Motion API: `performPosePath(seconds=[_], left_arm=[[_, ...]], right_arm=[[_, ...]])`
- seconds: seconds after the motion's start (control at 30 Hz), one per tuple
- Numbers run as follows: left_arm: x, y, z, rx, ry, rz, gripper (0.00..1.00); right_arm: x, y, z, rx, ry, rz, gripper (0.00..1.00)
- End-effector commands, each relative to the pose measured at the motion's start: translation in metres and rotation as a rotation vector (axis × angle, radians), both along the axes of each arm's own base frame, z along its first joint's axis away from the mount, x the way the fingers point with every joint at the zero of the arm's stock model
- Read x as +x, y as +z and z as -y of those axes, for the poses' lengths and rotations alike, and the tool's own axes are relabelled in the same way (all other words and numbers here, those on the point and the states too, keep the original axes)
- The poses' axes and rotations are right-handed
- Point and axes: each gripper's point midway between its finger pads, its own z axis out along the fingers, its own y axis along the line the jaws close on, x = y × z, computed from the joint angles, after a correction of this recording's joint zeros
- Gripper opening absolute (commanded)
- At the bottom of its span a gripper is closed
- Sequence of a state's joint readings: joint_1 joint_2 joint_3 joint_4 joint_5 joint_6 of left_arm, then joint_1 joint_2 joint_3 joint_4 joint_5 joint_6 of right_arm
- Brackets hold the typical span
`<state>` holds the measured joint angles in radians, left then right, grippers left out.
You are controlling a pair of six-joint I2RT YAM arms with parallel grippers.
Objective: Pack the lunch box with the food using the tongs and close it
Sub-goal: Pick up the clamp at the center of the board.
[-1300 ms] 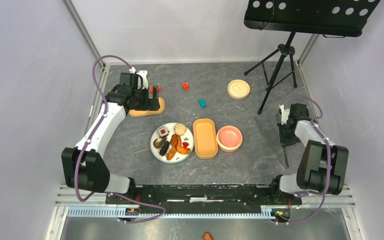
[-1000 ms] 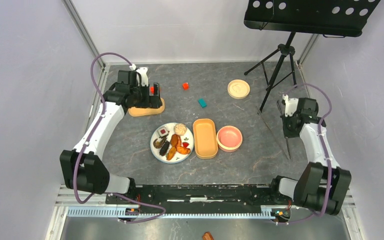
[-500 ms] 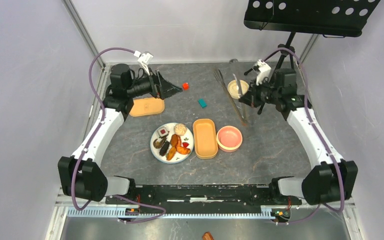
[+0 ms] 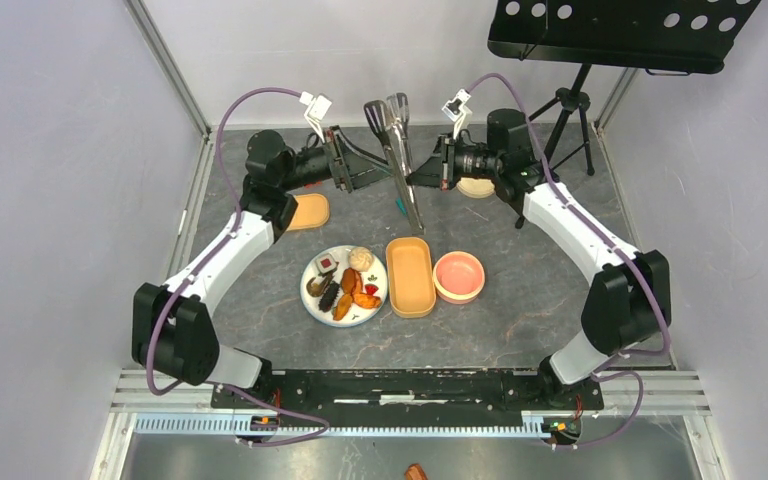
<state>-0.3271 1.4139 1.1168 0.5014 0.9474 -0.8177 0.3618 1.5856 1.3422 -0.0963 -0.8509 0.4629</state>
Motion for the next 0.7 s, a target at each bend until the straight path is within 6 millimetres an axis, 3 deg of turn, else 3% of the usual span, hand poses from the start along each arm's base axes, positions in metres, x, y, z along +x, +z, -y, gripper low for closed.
performPosePath(seconds=[0.0,0.17,0.37,0.47,0.53,0.6,0.67], left_arm=[[-0.003,0.024,0.009,-0.059,-0.026,0.036,0.78],[0.001,0.029,0.010,-0.089,-0.009,0.010,0.65],[0.006,0.025,0.010,-0.107,0.002,-0.014,0.31],[0.005,0.030,0.010,-0.125,-0.004,-0.010,0.13],[0.005,0.031,0.010,-0.130,-0.005,-0.003,0.02],[0.007,0.034,0.007,-0.142,0.007,0.000,0.02],[0.013,0.037,0.000,-0.158,0.037,-0.004,0.02]], right_arm=[[-0.008,0.052,-0.024,0.163,0.094,0.039,0.00],[-0.014,0.053,-0.032,0.192,0.130,0.012,0.00],[-0.020,0.053,-0.038,0.216,0.155,-0.019,0.01],[-0.024,0.052,-0.039,0.220,0.164,-0.030,0.07],[-0.023,0.054,-0.039,0.223,0.163,-0.029,0.19],[-0.022,0.056,-0.038,0.224,0.163,-0.022,0.43],[-0.020,0.060,-0.036,0.226,0.159,-0.007,0.57]])
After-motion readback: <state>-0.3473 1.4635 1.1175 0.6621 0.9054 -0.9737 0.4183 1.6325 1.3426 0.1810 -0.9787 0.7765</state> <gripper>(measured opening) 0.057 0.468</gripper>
